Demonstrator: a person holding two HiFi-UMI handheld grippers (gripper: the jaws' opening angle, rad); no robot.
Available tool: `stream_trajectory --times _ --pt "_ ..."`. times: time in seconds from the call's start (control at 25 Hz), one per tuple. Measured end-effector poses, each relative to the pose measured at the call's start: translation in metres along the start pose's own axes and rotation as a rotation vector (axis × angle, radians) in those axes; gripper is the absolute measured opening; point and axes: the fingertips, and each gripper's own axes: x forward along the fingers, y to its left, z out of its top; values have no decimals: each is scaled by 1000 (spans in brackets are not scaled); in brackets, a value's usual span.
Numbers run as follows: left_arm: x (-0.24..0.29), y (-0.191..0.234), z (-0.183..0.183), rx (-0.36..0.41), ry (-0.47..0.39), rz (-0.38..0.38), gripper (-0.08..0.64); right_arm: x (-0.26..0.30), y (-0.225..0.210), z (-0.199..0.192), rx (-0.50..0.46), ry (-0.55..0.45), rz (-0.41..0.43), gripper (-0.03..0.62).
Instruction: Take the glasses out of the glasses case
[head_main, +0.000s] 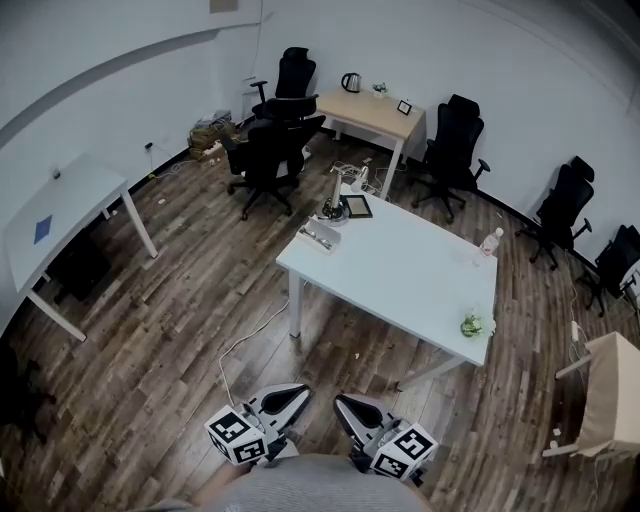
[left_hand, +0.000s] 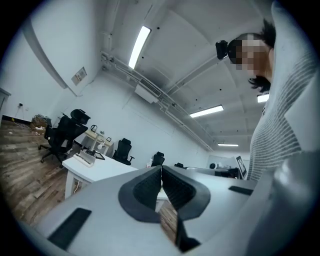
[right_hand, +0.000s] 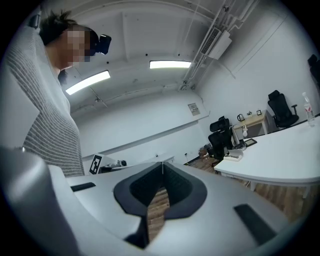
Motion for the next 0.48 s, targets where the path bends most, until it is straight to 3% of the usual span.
stream_trajectory --times 0.24,0.48 --pt "-21 81 59 36 -41 10 13 97 -3 27 -19 -21 15 17" --pt "-27 142 88 32 -34 -35 14 164 -21 30 -30 -28 -48 17"
